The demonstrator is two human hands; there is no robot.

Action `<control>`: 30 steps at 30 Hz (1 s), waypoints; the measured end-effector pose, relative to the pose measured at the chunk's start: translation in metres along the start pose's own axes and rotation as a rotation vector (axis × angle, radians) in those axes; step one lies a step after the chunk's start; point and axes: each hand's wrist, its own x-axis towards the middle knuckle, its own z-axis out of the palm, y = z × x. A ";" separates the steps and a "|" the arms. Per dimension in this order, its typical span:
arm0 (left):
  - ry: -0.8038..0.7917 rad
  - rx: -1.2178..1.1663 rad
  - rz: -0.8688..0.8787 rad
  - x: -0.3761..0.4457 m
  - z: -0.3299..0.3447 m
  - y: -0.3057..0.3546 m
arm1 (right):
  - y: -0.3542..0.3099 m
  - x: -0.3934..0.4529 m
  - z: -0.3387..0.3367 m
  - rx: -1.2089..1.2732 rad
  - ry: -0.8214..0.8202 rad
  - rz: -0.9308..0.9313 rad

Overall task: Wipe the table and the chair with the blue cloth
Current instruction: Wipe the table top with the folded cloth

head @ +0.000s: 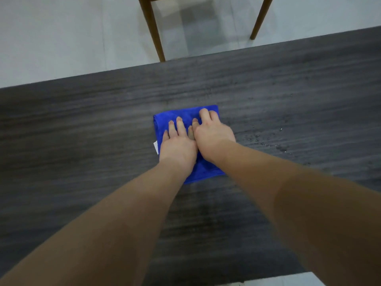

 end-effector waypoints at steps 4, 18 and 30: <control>0.004 -0.010 0.010 0.022 -0.018 -0.006 | 0.006 0.025 -0.014 0.001 -0.010 0.018; 0.009 -0.070 -0.007 0.092 -0.076 -0.032 | 0.017 0.109 -0.061 -0.010 -0.007 0.037; 0.036 -0.087 0.021 0.134 -0.111 -0.049 | 0.027 0.153 -0.084 0.030 0.011 0.085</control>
